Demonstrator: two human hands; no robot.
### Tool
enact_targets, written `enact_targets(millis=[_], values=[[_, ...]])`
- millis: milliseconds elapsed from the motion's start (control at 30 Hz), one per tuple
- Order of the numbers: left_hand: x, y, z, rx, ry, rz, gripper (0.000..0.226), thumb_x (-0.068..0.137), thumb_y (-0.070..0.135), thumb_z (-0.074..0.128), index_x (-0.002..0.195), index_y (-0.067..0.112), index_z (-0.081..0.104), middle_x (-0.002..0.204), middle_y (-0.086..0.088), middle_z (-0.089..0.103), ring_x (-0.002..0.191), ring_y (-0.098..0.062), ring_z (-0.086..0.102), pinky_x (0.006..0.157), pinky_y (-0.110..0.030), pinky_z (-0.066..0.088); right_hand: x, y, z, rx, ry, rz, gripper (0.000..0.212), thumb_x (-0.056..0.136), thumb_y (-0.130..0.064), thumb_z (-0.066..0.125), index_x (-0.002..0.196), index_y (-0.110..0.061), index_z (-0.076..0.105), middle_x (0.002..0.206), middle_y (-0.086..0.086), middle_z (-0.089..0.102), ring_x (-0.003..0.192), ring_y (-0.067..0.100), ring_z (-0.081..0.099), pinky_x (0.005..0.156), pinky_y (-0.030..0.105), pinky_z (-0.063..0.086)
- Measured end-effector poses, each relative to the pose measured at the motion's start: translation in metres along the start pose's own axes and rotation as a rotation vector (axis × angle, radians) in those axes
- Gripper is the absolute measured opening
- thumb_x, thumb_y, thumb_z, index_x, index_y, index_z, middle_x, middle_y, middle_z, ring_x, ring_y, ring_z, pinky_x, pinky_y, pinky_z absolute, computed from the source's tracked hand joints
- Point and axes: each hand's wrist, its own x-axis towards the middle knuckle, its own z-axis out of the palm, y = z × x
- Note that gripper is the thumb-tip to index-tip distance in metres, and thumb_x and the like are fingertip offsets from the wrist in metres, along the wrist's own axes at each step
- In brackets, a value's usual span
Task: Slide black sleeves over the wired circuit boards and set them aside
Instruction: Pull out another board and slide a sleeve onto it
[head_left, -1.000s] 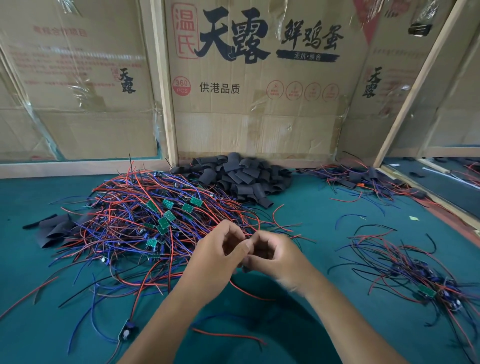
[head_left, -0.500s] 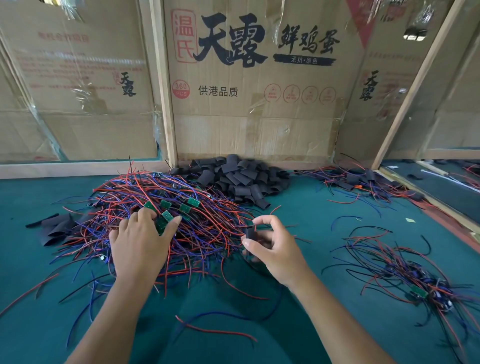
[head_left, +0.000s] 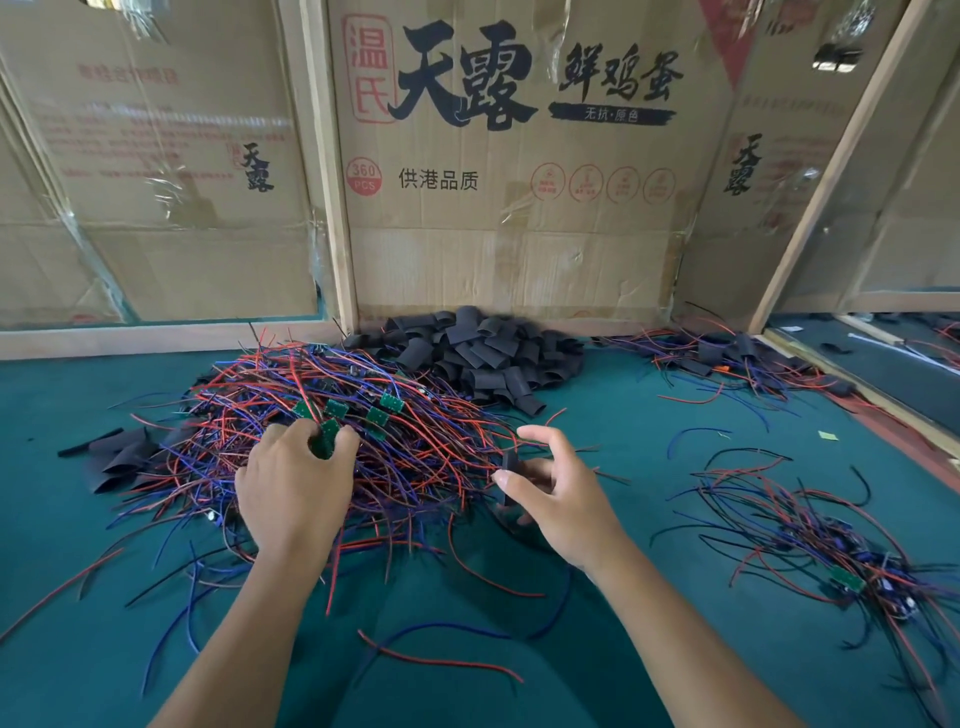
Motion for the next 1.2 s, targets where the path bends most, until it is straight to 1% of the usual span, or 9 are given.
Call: enact_targets(millis=[133, 267, 367, 500, 667, 767, 933, 1067, 1200], values=[[-0.006, 0.01, -0.006, -0.311, -0.017, -0.03, 0.048, 0.092, 0.043, 0.057, 0.065, 0.008, 0.042, 0.066, -0.001, 0.045, 0.054, -0.02, 0.035, 0.053, -0.035, 0.025, 0.0, 0.0, -0.002, -0.032, 0.029, 0.0, 0.05, 0.073, -0.06, 0.07, 0.118, -0.055, 0.048, 0.098, -0.009, 0.074, 0.087, 0.01, 0.07, 0.086, 0.046, 0.057], [-0.014, 0.024, -0.009, -0.691, -0.165, -0.054, 0.05, 0.095, 0.041, 0.06, 0.074, -0.002, 0.045, 0.054, 0.007, 0.028, 0.055, -0.017, 0.025, 0.057, -0.036, 0.024, 0.002, 0.001, -0.003, -0.002, 0.04, 0.013, 0.053, 0.072, -0.062, 0.071, 0.118, -0.055, 0.048, 0.101, -0.004, 0.072, 0.087, 0.019, 0.073, 0.085, 0.052, 0.056], [-0.02, 0.032, -0.005, -0.927, -0.346, -0.224, 0.047, 0.096, 0.036, 0.063, 0.097, -0.01, 0.058, 0.054, 0.0, 0.042, 0.053, -0.02, 0.037, 0.059, -0.036, 0.035, 0.003, 0.001, -0.003, -0.005, 0.083, 0.005, 0.048, 0.071, -0.063, 0.071, 0.113, -0.058, 0.048, 0.097, -0.005, 0.073, 0.086, 0.018, 0.072, 0.083, 0.05, 0.057], [-0.027, 0.031, 0.0, -0.813, -0.513, -0.28, 0.05, 0.089, 0.047, 0.068, 0.075, 0.005, 0.045, 0.051, -0.005, 0.041, 0.047, -0.019, 0.033, 0.056, -0.036, 0.033, 0.005, 0.002, -0.006, -0.02, 0.199, 0.015, 0.045, 0.072, -0.058, 0.068, 0.111, -0.051, 0.049, 0.087, -0.01, 0.074, 0.078, 0.013, 0.072, 0.077, 0.04, 0.056], [-0.026, 0.026, -0.003, -0.426, -0.411, -0.157, 0.066, 0.079, 0.067, 0.065, 0.065, 0.015, 0.027, 0.056, -0.003, 0.024, 0.056, -0.022, 0.022, 0.059, -0.037, 0.024, 0.007, 0.005, -0.01, -0.115, 0.312, -0.023, 0.04, 0.086, -0.042, 0.072, 0.118, -0.036, 0.049, 0.081, -0.009, 0.071, 0.068, 0.003, 0.065, 0.059, 0.014, 0.042], [-0.02, 0.025, -0.007, -0.363, -0.403, -0.083, 0.067, 0.074, 0.073, 0.062, 0.062, 0.016, 0.028, 0.052, 0.002, 0.024, 0.05, -0.018, 0.022, 0.055, -0.032, 0.024, 0.007, 0.006, -0.008, -0.187, 0.32, -0.094, 0.04, 0.088, -0.037, 0.071, 0.12, -0.033, 0.047, 0.077, -0.011, 0.068, 0.065, 0.002, 0.06, 0.057, 0.01, 0.041], [-0.018, 0.036, -0.016, -1.072, -0.609, -0.22, 0.044, 0.073, 0.055, 0.072, 0.063, 0.02, 0.047, 0.06, 0.0, 0.028, 0.048, -0.014, 0.018, 0.044, -0.025, 0.018, 0.011, 0.01, -0.009, -0.259, 0.396, -0.134, 0.043, 0.089, -0.039, 0.069, 0.124, -0.031, 0.045, 0.079, -0.015, 0.065, 0.072, 0.001, 0.061, 0.058, 0.01, 0.042], [-0.022, 0.042, -0.019, -1.224, -0.606, -0.296, 0.028, 0.079, 0.046, 0.069, 0.071, 0.02, 0.062, 0.065, 0.001, 0.045, 0.051, -0.011, 0.034, 0.043, -0.021, 0.029, 0.016, 0.014, -0.01, -0.235, 0.455, -0.109, 0.042, 0.09, -0.036, 0.067, 0.125, -0.028, 0.044, 0.082, -0.015, 0.065, 0.072, -0.002, 0.06, 0.057, 0.008, 0.039], [-0.02, 0.044, -0.021, -1.394, -0.615, -0.308, 0.018, 0.082, 0.033, 0.069, 0.08, 0.019, 0.058, 0.07, -0.001, 0.052, 0.057, -0.012, 0.046, 0.049, -0.022, 0.04, 0.019, 0.017, -0.007, -0.204, 0.464, -0.111, 0.041, 0.088, -0.035, 0.068, 0.121, -0.034, 0.043, 0.09, -0.021, 0.063, 0.082, -0.012, 0.059, 0.064, 0.002, 0.038]])
